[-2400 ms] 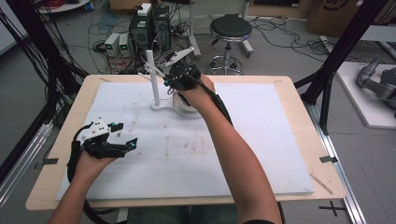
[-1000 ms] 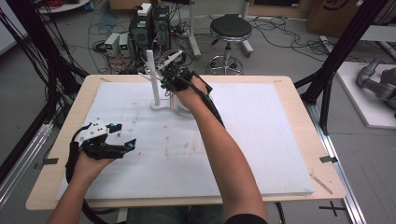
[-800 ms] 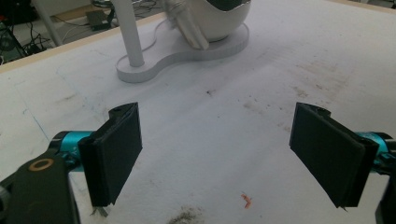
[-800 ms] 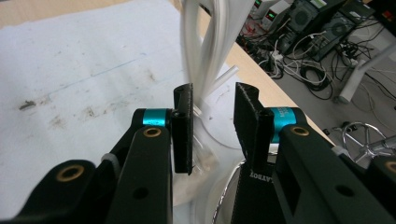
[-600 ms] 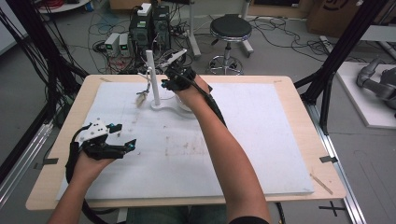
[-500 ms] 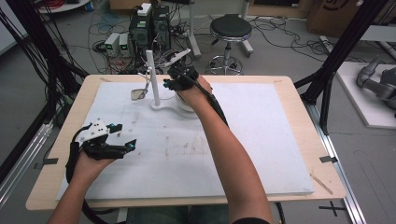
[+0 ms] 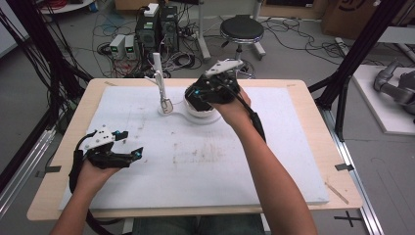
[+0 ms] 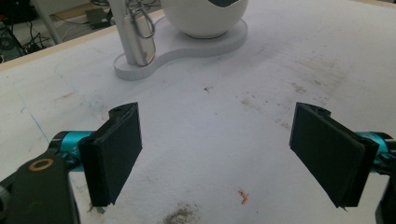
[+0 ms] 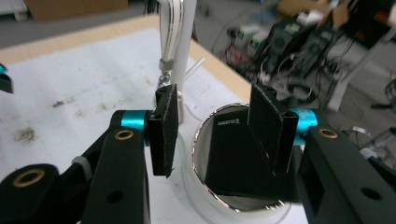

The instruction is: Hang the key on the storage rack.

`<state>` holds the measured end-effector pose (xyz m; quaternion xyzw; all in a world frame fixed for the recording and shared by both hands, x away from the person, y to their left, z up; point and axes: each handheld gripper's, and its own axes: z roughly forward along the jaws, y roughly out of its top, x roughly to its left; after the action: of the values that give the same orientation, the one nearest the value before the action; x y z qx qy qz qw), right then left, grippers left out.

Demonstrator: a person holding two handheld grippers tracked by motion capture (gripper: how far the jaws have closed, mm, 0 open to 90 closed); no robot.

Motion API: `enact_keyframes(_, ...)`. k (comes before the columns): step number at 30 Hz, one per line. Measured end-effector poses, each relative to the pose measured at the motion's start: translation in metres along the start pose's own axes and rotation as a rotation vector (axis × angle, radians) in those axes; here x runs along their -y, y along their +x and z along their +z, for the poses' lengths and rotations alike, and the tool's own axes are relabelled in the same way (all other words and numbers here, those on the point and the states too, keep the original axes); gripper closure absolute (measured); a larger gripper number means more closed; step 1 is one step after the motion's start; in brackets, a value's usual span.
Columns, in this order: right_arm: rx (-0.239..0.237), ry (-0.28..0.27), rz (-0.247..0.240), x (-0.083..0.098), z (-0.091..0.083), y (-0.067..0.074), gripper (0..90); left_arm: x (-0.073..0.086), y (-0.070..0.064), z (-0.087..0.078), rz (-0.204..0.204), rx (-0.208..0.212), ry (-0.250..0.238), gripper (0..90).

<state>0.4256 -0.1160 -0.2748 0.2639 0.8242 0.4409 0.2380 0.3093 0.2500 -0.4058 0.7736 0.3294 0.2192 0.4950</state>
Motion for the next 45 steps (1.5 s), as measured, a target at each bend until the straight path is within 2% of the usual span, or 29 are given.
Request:
enact_keyframes(4, 0.016, -0.010, 0.028, 0.019, -0.024, -0.010, 53.0, 0.000, 0.000, 0.000, 0.003, 0.000, 0.001, 16.9)
enact_keyframes(8, 0.032, -0.024, 0.059, 0.037, -0.043, -0.021, 47.6, 0.000, 0.001, 0.001, -0.004, -0.017, 0.000, 16.9)
enact_keyframes(16, 0.060, -0.047, 0.125, 0.075, -0.065, -0.037, 42.4, 0.001, 0.002, 0.001, -0.011, -0.024, -0.004, 16.9)
enact_keyframes(22, 0.059, -0.061, 0.166, 0.101, -0.075, -0.037, 40.0, 0.001, 0.002, 0.001, -0.009, -0.028, -0.004, 16.9)
enact_keyframes(28, 0.071, -0.066, 0.211, 0.131, -0.083, -0.037, 33.8, 0.001, 0.002, 0.001, -0.011, -0.027, -0.010, 16.9)
enact_keyframes(32, 0.076, -0.072, 0.246, 0.152, -0.088, -0.033, 32.6, 0.001, 0.002, 0.001, -0.014, -0.022, -0.010, 16.9)
enact_keyframes(37, 0.070, -0.074, 0.276, 0.176, -0.090, -0.027, 26.2, 0.002, 0.002, 0.002, -0.018, -0.013, -0.022, 16.9)
enact_keyframes(42, 0.068, -0.052, 0.311, 0.192, -0.089, -0.024, 23.7, 0.002, 0.003, 0.004, -0.020, -0.008, -0.022, 16.9)
enact_keyframes(45, 0.070, -0.047, 0.312, 0.198, -0.090, -0.023, 22.7, 0.001, 0.002, 0.005, -0.021, -0.006, -0.022, 16.9)
